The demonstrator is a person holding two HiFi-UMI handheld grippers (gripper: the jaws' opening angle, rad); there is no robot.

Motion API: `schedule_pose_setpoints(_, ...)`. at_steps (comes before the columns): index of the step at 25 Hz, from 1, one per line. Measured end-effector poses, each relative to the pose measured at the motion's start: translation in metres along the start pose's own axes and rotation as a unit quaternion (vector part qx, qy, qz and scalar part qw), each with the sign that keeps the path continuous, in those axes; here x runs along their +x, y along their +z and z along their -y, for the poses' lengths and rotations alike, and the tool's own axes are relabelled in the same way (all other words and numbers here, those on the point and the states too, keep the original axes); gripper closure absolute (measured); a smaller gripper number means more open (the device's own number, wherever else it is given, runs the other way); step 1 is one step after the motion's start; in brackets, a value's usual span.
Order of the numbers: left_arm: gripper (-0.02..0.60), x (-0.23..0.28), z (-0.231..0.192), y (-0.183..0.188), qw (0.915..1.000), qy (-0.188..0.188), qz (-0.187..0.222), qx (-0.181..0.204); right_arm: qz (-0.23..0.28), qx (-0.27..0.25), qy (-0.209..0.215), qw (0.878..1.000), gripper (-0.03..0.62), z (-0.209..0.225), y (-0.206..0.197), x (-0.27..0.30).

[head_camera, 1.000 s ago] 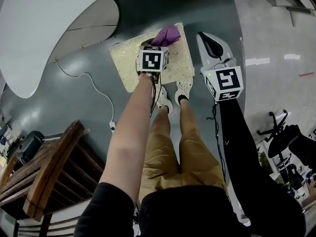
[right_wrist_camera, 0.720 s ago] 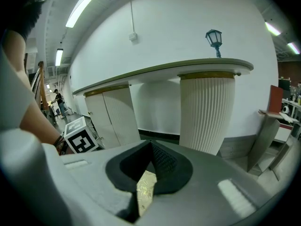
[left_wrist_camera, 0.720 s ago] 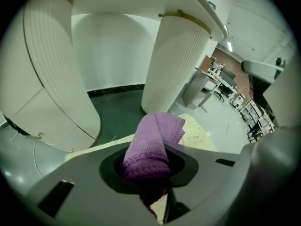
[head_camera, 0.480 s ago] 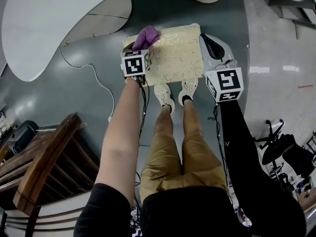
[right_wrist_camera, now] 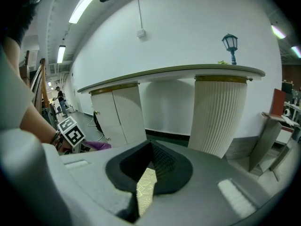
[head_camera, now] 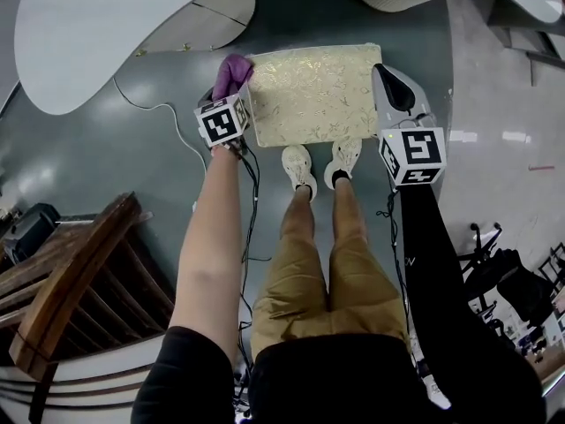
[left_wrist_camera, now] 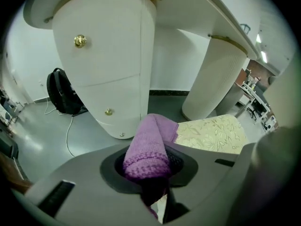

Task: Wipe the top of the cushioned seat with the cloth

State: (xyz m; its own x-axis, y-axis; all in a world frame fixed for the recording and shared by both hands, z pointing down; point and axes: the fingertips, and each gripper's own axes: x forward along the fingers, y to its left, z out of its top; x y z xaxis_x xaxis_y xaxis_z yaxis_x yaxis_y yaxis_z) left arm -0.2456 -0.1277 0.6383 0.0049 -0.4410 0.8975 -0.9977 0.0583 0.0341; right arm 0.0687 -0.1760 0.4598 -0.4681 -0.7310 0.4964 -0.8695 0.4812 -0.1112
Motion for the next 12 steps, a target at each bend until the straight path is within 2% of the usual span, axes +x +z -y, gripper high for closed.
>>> schedule_pose_setpoints(6,0.492,-0.013,-0.013,0.003,0.9992,-0.020,0.032,0.014,0.023,0.019,-0.046,0.998,0.594,0.001,0.001,-0.015)
schedule_pose_setpoints(12,0.492,-0.034,0.031,0.021,0.9925,-0.079,0.079,0.050,0.043,0.070,-0.069,0.994,0.594,0.015,-0.004,-0.039)
